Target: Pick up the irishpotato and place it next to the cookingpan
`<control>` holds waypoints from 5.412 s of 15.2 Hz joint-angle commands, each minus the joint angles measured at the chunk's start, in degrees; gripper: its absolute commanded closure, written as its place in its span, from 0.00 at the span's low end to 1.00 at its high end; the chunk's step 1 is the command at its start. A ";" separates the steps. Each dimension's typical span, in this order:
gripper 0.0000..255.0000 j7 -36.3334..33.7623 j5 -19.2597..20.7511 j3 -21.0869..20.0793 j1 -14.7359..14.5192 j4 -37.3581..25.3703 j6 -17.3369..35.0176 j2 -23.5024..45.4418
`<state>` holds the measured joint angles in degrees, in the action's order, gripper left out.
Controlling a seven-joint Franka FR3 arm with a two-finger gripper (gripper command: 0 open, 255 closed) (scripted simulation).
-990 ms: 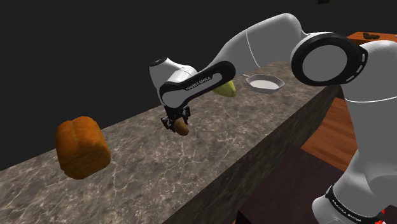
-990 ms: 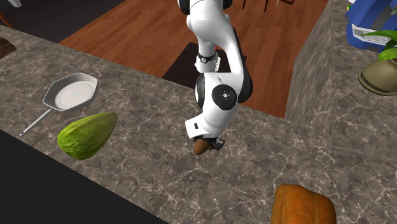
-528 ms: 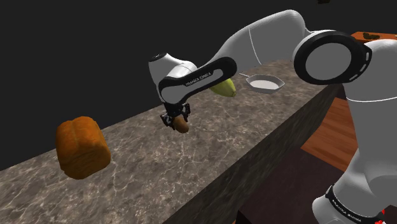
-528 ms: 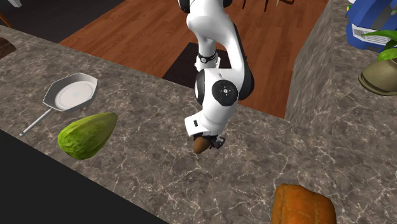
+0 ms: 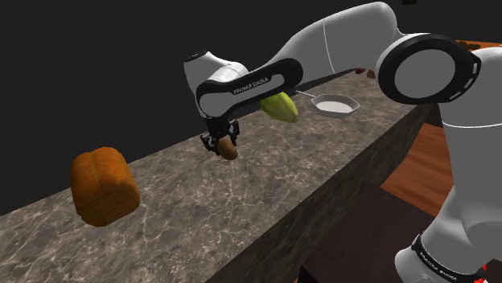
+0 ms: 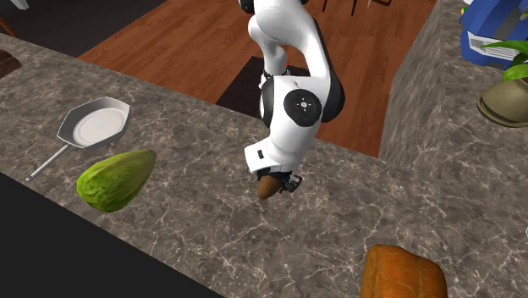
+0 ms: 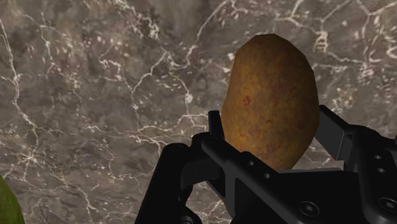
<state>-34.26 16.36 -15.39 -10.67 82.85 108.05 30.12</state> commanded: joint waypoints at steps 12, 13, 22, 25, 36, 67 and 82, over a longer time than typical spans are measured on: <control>1.00 1.64 -0.87 -0.39 -0.48 -7.57 -8.96 -1.58; 1.00 1.77 -0.91 -0.41 -0.54 -8.31 -9.70 -1.60; 1.00 8.67 -3.63 0.90 6.90 8.21 -3.54 -13.44; 1.00 12.11 -4.61 1.98 9.60 13.76 -1.31 -17.46; 1.00 26.02 -6.81 7.79 18.02 27.59 4.48 -27.97; 1.00 69.06 -11.24 28.33 39.24 22.00 9.97 -22.51; 1.00 84.63 -18.25 31.92 49.79 3.87 8.26 -6.74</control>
<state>50.29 -1.80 16.57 39.06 86.42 115.69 23.10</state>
